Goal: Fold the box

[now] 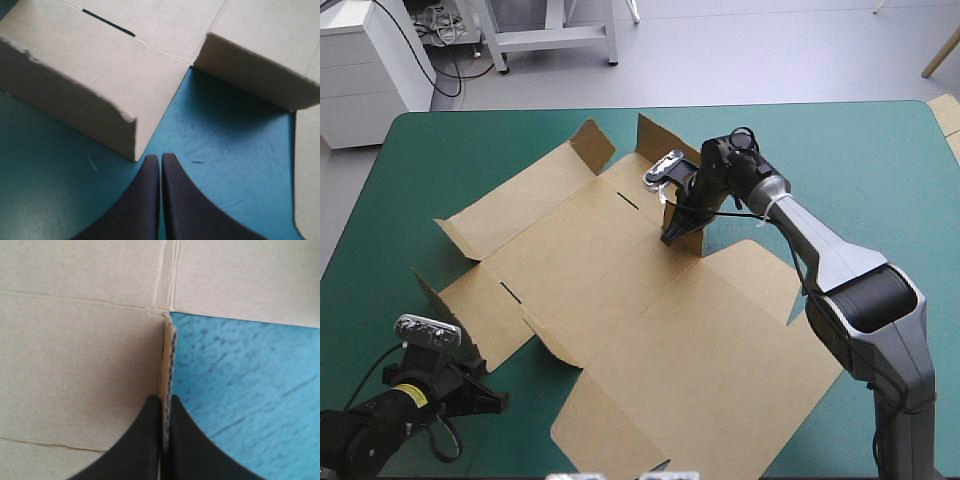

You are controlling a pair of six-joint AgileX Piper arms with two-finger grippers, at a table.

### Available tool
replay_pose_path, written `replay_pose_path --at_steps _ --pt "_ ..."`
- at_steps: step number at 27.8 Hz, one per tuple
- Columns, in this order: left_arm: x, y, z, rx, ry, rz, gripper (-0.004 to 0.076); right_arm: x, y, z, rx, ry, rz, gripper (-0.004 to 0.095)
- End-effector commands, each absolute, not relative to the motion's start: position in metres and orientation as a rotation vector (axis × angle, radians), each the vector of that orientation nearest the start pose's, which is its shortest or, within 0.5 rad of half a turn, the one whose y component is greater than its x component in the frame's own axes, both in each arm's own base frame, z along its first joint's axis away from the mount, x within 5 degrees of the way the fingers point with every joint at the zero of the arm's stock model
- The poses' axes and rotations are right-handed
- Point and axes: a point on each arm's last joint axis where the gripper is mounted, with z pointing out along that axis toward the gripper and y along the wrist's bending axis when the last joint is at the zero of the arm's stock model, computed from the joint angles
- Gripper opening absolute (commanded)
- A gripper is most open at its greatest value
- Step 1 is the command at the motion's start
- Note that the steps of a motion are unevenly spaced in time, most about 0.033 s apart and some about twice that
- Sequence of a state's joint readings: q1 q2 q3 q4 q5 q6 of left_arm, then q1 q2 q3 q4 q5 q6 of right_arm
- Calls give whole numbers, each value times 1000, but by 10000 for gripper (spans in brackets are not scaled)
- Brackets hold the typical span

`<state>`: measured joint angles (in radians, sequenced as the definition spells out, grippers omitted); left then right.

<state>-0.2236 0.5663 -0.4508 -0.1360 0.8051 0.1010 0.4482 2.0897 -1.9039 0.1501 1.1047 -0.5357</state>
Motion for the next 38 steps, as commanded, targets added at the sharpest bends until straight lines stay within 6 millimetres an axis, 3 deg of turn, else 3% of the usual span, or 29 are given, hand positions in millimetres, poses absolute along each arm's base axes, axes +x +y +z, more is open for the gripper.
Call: replay_pose_path --at_steps 1,3,8,22,35,38 --pt "95 -31 266 291 2316 -243 -8 408 210 302 -1407 2159 67 -20" --pt "95 -31 266 291 2316 -243 -8 404 217 302 -1600 2014 11 -20" --pt "95 -31 266 291 2316 -243 -8 395 242 305 -1769 1786 -33 -20" --pt "95 -31 266 294 2316 -234 -8 356 298 307 -1962 1517 54 -21" --pt "95 -31 266 294 2316 -234 -8 354 300 307 -1965 1512 59 -13" --pt "95 -31 266 294 2316 -234 -8 355 300 309 -1947 1517 46 81"
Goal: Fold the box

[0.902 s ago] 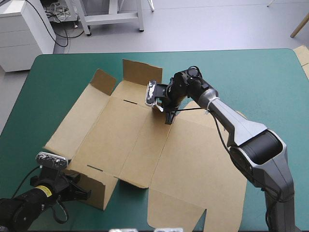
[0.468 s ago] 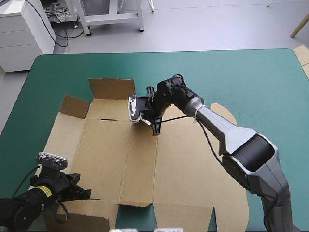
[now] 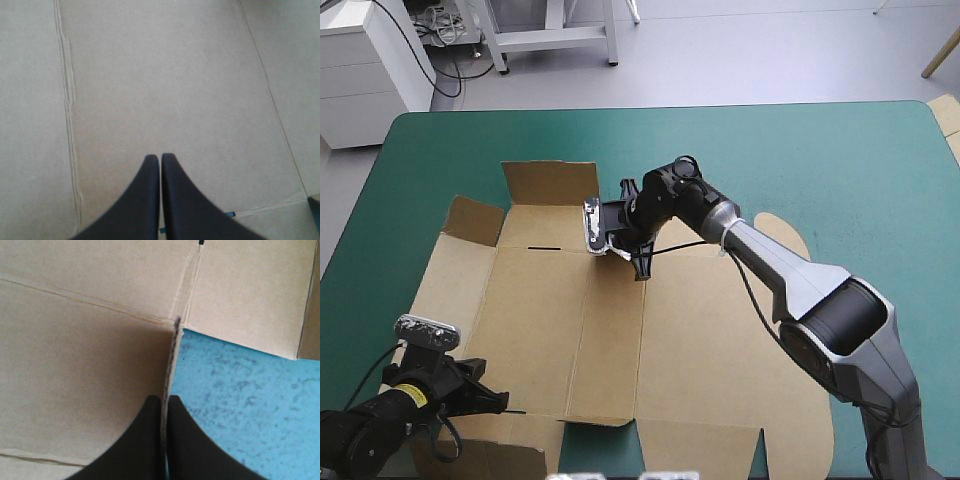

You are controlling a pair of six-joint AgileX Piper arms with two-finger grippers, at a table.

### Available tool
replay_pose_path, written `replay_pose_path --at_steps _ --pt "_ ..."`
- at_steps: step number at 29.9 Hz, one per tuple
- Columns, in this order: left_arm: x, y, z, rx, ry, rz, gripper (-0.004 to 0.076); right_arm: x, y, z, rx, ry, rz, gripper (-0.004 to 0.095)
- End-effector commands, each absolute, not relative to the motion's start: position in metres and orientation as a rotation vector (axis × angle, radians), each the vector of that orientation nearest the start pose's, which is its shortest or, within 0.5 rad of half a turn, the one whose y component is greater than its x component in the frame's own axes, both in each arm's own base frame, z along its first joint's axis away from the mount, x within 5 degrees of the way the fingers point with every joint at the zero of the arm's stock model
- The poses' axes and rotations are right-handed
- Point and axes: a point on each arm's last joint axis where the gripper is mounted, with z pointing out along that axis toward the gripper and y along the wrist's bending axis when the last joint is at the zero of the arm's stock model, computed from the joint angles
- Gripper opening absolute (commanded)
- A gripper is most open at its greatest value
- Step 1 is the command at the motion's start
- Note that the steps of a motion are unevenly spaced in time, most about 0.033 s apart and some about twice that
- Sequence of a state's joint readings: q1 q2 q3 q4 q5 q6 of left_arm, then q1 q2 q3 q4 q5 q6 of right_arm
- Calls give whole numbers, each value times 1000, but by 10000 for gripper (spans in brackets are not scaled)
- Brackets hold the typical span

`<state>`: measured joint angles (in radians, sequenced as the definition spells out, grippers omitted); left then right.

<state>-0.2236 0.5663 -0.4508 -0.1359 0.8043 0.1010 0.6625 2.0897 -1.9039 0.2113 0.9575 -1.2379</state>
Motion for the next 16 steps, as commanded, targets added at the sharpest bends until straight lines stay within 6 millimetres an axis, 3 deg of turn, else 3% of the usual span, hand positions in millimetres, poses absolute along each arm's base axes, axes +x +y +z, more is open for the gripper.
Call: replay_pose_path --at_steps 1,4,6,11,16 --pt "95 -31 266 294 2316 -234 -8 356 300 309 -1927 1532 52 138" --pt "95 -31 266 294 2316 -234 -8 356 298 313 -1898 1552 32 303" --pt "95 -31 266 294 2316 -234 -8 356 295 318 -1878 1565 8 340" --pt "95 -31 266 294 2316 -234 -8 358 277 345 -1709 1649 -103 233" --pt "95 -31 266 294 2316 -234 -8 358 234 384 -1494 1773 -158 111"
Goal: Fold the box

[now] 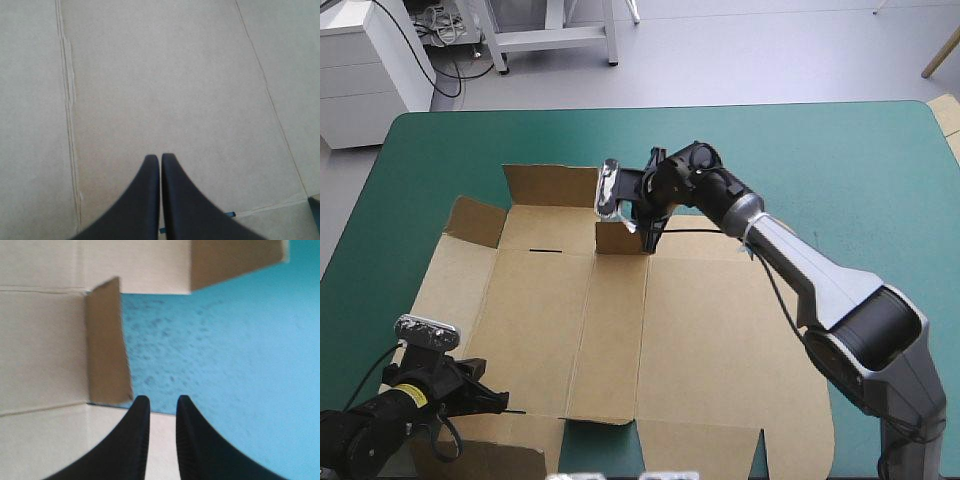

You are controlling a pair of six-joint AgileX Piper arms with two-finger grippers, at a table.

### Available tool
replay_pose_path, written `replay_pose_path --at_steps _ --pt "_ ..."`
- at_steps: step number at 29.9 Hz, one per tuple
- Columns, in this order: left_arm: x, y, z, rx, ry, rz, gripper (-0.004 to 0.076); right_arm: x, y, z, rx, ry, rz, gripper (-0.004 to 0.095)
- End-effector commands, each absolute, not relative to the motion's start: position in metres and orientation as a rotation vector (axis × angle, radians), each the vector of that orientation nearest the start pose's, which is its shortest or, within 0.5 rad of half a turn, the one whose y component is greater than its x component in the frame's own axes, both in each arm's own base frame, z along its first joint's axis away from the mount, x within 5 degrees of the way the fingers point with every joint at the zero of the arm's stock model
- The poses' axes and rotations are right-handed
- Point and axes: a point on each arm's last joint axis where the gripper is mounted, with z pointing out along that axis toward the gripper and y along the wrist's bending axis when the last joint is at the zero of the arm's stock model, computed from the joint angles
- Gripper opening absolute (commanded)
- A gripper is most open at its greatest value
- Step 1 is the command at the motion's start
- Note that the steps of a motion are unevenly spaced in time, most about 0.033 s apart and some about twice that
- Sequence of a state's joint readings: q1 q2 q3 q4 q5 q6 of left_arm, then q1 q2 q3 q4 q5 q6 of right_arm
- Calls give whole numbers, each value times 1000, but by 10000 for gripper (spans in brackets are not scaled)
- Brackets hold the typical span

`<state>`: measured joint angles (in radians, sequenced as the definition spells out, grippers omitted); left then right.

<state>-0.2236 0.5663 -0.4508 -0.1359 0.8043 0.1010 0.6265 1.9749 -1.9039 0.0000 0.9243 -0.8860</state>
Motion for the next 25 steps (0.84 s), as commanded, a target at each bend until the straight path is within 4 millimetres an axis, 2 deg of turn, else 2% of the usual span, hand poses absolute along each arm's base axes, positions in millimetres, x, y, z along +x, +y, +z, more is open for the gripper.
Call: replay_pose_path --at_steps 1,5,10,15,20,23,25 --pt "95 -31 266 294 2316 -234 -8 357 226 390 -1457 1799 -158 98" --pt "95 -31 266 294 2316 -234 -8 357 178 412 -1246 1971 -142 42" --pt "95 -31 266 293 2316 -238 -8 355 109 421 -1029 2224 -120 20" --pt "95 -31 266 293 2316 -238 -8 333 50 428 -750 2316 12 20" --pt "95 -31 266 293 2316 -238 -8 283 1 420 -495 2412 27 20" --pt "95 -31 266 294 2318 -238 -8 247 -12 411 -388 2451 22 20" --pt "95 -31 266 294 2318 -238 -8 224 -13 403 -343 2468 23 20"
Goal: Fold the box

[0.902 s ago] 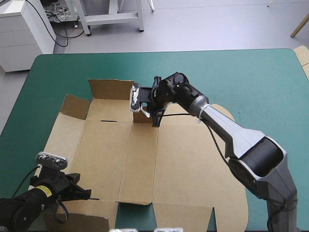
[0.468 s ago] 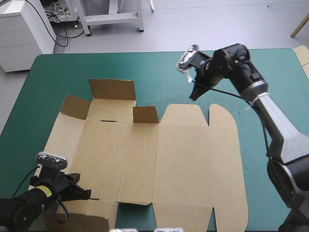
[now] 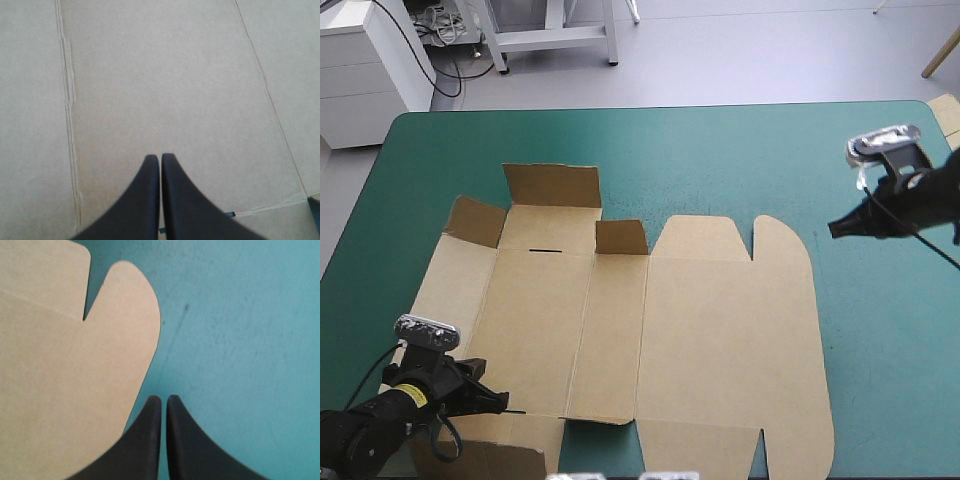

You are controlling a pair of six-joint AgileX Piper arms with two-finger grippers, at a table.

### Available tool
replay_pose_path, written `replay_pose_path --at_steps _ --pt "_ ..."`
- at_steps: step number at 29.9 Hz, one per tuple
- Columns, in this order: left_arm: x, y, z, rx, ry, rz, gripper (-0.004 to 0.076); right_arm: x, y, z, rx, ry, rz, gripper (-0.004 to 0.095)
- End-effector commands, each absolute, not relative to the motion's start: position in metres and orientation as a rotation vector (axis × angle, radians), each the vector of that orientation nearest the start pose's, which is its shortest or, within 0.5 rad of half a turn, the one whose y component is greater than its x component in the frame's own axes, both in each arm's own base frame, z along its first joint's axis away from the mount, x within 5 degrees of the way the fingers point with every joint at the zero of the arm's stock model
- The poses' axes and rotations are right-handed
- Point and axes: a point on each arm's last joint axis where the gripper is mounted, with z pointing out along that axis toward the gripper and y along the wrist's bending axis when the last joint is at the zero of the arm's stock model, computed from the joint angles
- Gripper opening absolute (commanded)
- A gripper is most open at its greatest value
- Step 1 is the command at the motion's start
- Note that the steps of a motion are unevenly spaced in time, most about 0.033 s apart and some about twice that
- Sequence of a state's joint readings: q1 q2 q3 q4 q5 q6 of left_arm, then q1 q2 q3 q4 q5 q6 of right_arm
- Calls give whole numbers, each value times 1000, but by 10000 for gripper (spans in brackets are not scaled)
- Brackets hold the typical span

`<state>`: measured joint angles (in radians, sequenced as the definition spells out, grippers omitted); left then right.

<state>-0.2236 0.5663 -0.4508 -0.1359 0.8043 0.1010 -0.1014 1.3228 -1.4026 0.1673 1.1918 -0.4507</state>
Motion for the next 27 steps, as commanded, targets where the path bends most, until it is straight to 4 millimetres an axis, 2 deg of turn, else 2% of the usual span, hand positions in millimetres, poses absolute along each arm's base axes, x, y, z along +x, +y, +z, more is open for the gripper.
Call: replay_pose_path --at_steps 1,5,8,12,17,20,27 --pt "95 -31 266 294 2318 -238 -8 212 -12 400 -316 2471 25 20" --pt "95 -31 265 296 2319 -237 -8 169 -6 391 -278 2447 44 20" --pt "95 -31 266 298 2326 -237 -8 148 -4 384 -273 2418 19 20" --pt "93 -31 274 317 2330 -229 -8 134 -2 379 -271 2395 9 20" --pt "104 -33 307 327 2314 -224 -8 132 -2 377 -272 2397 12 19" --pt "124 -37 326 344 2355 -202 -8 132 -2 377 -272 2397 12 19" --pt "198 -42 362 304 2396 -111 -8 132 -2 377 -274 2397 11 20"
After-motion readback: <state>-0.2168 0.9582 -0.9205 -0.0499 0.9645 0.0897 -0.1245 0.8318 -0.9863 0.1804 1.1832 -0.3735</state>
